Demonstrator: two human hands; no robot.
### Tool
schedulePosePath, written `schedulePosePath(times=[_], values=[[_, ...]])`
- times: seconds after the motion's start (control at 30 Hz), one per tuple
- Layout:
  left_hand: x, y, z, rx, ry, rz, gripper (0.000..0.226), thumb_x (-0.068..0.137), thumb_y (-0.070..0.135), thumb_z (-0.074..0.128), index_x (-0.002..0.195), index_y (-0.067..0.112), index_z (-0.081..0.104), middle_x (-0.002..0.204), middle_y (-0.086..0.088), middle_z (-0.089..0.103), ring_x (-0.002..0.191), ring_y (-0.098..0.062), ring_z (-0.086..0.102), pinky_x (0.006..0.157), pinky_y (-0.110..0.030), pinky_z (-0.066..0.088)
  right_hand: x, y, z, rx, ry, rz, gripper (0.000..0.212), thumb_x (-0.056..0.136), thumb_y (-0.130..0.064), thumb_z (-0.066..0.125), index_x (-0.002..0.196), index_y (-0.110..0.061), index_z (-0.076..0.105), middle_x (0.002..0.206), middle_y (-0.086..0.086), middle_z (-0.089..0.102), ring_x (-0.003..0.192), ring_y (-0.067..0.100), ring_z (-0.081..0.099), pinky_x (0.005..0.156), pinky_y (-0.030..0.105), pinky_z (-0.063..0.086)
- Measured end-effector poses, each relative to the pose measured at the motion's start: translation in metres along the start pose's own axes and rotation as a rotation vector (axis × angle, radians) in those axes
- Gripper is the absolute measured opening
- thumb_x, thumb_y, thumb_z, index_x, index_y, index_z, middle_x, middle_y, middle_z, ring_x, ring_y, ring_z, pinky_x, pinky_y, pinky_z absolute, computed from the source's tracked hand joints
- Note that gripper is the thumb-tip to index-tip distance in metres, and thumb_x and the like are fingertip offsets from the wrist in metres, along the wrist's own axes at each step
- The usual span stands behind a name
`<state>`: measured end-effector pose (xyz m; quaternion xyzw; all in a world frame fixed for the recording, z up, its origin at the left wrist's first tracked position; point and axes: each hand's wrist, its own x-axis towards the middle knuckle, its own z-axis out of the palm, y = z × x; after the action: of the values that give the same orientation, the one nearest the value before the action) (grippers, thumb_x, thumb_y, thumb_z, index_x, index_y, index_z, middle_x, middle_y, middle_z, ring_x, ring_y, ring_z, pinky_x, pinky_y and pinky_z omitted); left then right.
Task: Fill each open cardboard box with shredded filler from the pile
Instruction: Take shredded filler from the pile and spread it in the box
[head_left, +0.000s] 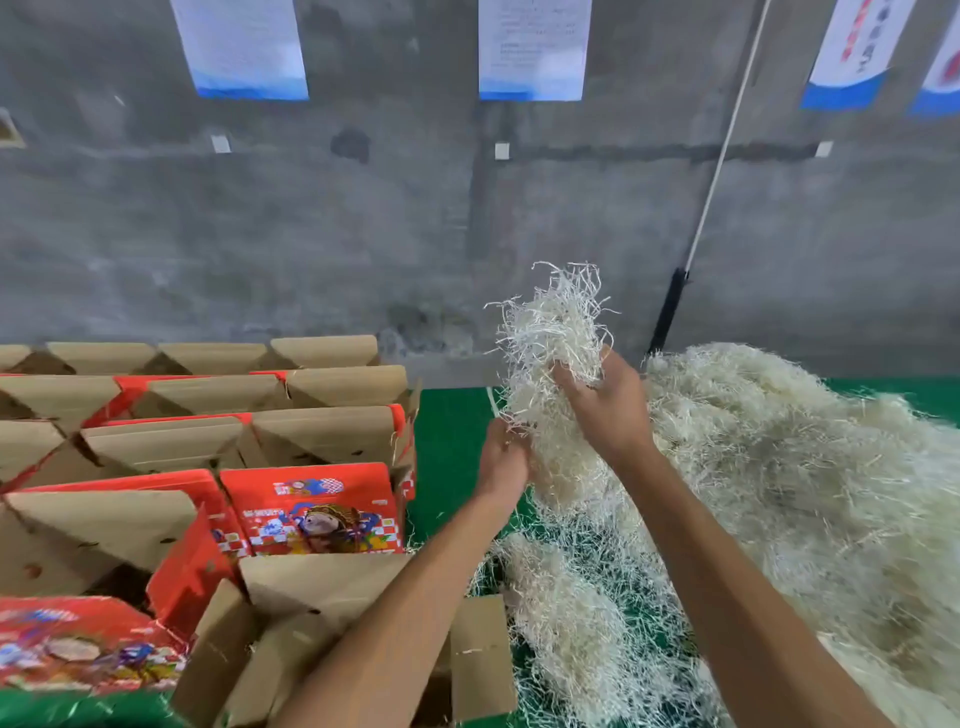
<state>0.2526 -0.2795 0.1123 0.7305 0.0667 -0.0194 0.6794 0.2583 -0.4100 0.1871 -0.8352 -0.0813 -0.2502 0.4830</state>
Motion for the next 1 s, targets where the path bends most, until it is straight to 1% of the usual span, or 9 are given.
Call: schedulePosePath(times=[0.2, 0.33, 0.47, 0.6, 0.7, 0.8, 0.87, 0.93, 1.0], values=[[-0.029, 0.033, -0.036, -0.185, -0.102, -0.109, 0.046, 0.099, 0.059, 0.033, 0.137, 0.033, 0.04, 0.117, 0.009, 0.053, 0.092, -0.013, 0.06, 0.082, -0.045, 0.058, 0.003, -0.07, -0.001, 0.06, 0.049, -0.059, 0.067, 0.083, -0.073, 0.061, 0.132, -0.028, 0.056, 0.089, -0.039, 0.052, 0.077, -0.022, 0.052, 0.068, 0.006, 0.039], [-0.054, 0.024, -0.039, -0.271, -0.072, -0.03, 0.049, 0.105, 0.05, 0.029, 0.151, 0.035, 0.028, 0.157, 0.006, 0.028, 0.139, -0.02, 0.037, 0.116, -0.052, 0.02, -0.001, -0.088, 0.003, 0.229, 0.089, 0.073, 0.072, 0.091, -0.057, 0.062, 0.141, -0.009, 0.046, 0.08, -0.03, 0.058, 0.07, -0.017, 0.058, 0.061, 0.005, 0.043], [-0.067, 0.025, -0.058, -0.212, 0.125, -0.127, 0.037, 0.106, 0.011, 0.028, 0.136, 0.01, 0.05, 0.147, -0.014, 0.046, 0.13, -0.029, 0.049, 0.111, -0.041, 0.039, -0.01, -0.095, 0.015, 0.581, 0.05, 0.368, 0.052, 0.101, -0.045, 0.051, 0.136, -0.007, 0.041, 0.114, -0.005, 0.054, 0.094, 0.007, 0.051, 0.084, 0.034, 0.046], [-0.083, 0.033, -0.093, -0.554, -0.031, -0.383, 0.069, 0.096, 0.061, 0.043, 0.13, 0.002, 0.056, 0.134, -0.025, 0.057, 0.126, -0.039, 0.054, 0.107, -0.049, 0.043, -0.03, -0.096, 0.036, 0.543, 0.049, 0.517, 0.047, 0.107, -0.029, 0.032, 0.152, -0.019, 0.032, 0.138, 0.002, 0.041, 0.117, 0.018, 0.046, 0.098, 0.042, 0.043], [-0.087, 0.035, -0.13, -0.737, -0.133, -0.262, 0.095, 0.07, 0.089, 0.052, 0.123, 0.011, 0.064, 0.129, -0.022, 0.062, 0.125, -0.04, 0.055, 0.109, -0.056, 0.038, -0.069, -0.085, 0.061, 0.425, 0.012, 0.477, 0.051, 0.106, -0.023, 0.036, 0.156, -0.023, 0.026, 0.156, 0.007, 0.035, 0.134, 0.026, 0.045, 0.112, 0.056, 0.037], [-0.093, 0.032, -0.156, -0.39, -0.077, -0.031, 0.099, 0.07, 0.085, 0.059, 0.149, 0.03, 0.036, 0.148, 0.006, 0.042, 0.135, -0.021, 0.041, 0.113, -0.052, 0.03, -0.119, -0.085, 0.098, 0.269, -0.031, 0.296, 0.072, 0.098, -0.066, 0.034, 0.156, -0.026, 0.021, 0.163, 0.003, 0.022, 0.144, 0.025, 0.034, 0.117, 0.047, 0.025], [-0.101, 0.02, -0.15, -0.227, -0.007, 0.047, 0.082, 0.088, 0.058, 0.063, 0.154, 0.031, 0.023, 0.144, 0.018, 0.032, 0.138, -0.015, 0.036, 0.112, -0.039, 0.033, -0.146, -0.093, 0.126, 0.261, -0.076, 0.264, 0.073, 0.093, -0.076, 0.027, 0.155, -0.038, 0.017, 0.164, -0.004, 0.02, 0.149, 0.021, 0.025, 0.12, 0.045, 0.021], [-0.103, 0.006, -0.153, -0.114, 0.119, 0.132, 0.046, 0.098, 0.03, 0.059, 0.14, 0.02, 0.047, 0.129, 0.009, 0.054, 0.119, -0.014, 0.054, 0.099, -0.03, 0.043, -0.161, -0.097, 0.142, 0.332, -0.165, 0.381, 0.08, 0.09, -0.081, 0.024, 0.151, -0.031, 0.034, 0.149, -0.001, 0.046, 0.138, 0.021, 0.044, 0.112, 0.048, 0.038], [-0.1, 0.0, -0.179, -0.182, 0.24, 0.127, 0.012, 0.099, 0.02, 0.055, 0.104, 0.011, 0.062, 0.095, -0.003, 0.062, 0.088, -0.018, 0.058, 0.08, -0.033, 0.047, -0.166, -0.099, 0.142, 0.41, -0.112, 0.396, 0.088, 0.082, -0.089, 0.028, 0.126, -0.02, 0.06, 0.091, -0.003, 0.066, 0.086, 0.018, 0.064, 0.072, 0.035, 0.057]])
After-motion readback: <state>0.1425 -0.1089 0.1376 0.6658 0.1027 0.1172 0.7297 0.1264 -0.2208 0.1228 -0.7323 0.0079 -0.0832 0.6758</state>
